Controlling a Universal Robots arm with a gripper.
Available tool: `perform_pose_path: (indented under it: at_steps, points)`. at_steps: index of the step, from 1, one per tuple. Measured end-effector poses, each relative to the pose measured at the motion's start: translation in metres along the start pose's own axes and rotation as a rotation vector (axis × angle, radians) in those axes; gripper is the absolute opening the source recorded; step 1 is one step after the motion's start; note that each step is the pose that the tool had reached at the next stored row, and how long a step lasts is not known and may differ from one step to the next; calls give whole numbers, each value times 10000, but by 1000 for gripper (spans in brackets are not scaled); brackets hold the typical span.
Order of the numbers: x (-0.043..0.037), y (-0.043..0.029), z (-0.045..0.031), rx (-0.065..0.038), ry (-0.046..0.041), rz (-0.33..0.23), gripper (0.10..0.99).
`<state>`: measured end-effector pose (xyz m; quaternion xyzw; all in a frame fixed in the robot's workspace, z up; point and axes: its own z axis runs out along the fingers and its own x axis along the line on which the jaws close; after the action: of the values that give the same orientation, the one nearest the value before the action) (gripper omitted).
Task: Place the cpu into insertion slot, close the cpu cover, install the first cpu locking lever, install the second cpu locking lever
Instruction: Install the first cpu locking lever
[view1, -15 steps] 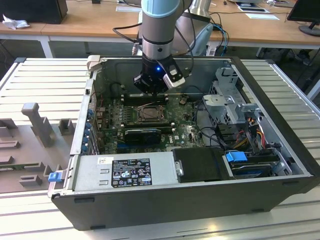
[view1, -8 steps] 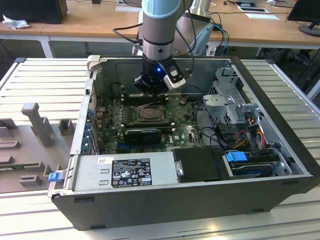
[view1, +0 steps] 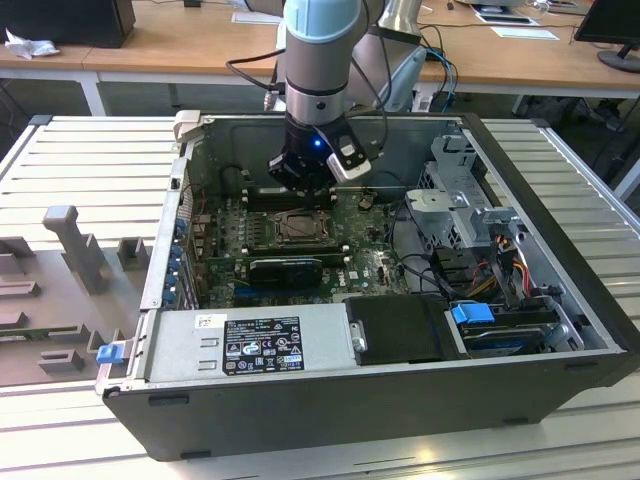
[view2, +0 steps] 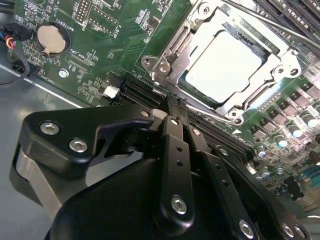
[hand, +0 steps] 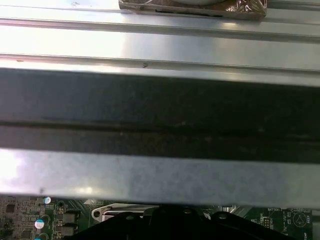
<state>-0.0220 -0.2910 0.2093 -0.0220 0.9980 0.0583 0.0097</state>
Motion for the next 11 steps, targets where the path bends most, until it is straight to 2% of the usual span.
perform_pose_path:
  at_steps: [5,11]
  points:
    - [-7,-5,38,25,0,1,106]
    - [-11,-7,54,147,7,-2,106]
